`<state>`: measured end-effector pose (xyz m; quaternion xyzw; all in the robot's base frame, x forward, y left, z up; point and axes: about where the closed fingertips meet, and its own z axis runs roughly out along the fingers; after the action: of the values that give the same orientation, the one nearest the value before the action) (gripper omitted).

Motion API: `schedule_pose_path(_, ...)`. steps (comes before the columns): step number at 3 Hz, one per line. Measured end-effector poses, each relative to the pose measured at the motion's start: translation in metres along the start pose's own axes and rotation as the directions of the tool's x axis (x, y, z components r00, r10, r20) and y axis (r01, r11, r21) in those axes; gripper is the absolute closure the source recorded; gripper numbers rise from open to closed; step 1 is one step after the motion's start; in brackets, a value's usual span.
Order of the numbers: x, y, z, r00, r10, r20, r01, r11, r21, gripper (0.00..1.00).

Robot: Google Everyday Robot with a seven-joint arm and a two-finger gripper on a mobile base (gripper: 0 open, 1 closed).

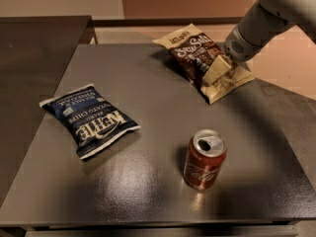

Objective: Move brown chip bag near blue chip bag

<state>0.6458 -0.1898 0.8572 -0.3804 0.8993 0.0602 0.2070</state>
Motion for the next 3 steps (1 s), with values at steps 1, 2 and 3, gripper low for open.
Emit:
schedule_pose_path(1, -0.013, 0.016, -0.007, 0.999, -0.039, 0.012, 0.039, 0.9986, -0.035, 0.88)
schedule_pose_path(2, -0.033, 0.038, -0.02, 0.995, -0.092, 0.044, 0.095, 0.9924, -0.078, 1.0)
schedule_pose_path(3, -0.053, 0.063, -0.03, 0.988, -0.132, 0.08, 0.142, 0.9804, -0.137, 1.0)
